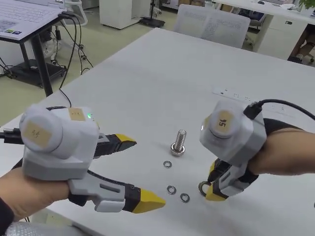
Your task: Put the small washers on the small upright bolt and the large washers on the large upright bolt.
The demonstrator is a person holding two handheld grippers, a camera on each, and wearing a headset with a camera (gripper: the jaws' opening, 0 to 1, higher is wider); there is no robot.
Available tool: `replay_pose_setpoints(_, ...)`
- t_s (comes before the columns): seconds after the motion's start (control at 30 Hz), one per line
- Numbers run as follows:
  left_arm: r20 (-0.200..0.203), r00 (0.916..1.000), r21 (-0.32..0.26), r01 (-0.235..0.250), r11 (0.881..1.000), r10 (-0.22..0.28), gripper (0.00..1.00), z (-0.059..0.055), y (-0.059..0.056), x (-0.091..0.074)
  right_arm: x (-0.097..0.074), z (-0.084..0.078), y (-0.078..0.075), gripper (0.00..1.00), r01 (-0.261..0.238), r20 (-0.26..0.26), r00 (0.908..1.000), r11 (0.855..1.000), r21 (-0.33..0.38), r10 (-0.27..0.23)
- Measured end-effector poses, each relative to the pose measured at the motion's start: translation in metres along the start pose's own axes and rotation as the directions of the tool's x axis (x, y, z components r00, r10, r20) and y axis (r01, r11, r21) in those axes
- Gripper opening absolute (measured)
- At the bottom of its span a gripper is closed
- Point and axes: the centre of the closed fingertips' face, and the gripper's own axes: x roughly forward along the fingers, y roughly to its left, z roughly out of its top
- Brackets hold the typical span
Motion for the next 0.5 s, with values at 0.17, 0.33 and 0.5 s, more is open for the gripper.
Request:
replay_pose_setpoints(0.17, 0.000, 1.0000, 0.001, 0.001, 1.000, -0.001, 0.81, 0.000, 0.000, 0.000, -0.014, 0.009, -0.012, 0.23, 0.025, 0.025, 0.9994, 1.000, 0.004, -0.025)
replay_pose_setpoints(0.33, 0.003, 1.0000, 0.000, -0.003, 1.000, 0.003, 0.81, 0.001, 0.001, 0.000, -0.024, 0.017, -0.026, 0.23, 0.050, 0.034, 0.9982, 0.999, -0.005, -0.050)
replay_pose_setpoints(0.5, 0.002, 1.0000, 0.000, -0.003, 1.000, 0.003, 0.81, 0.001, 0.001, 0.001, -0.033, 0.025, -0.039, 0.23, 0.071, 0.039, 0.9967, 0.997, -0.017, -0.070)
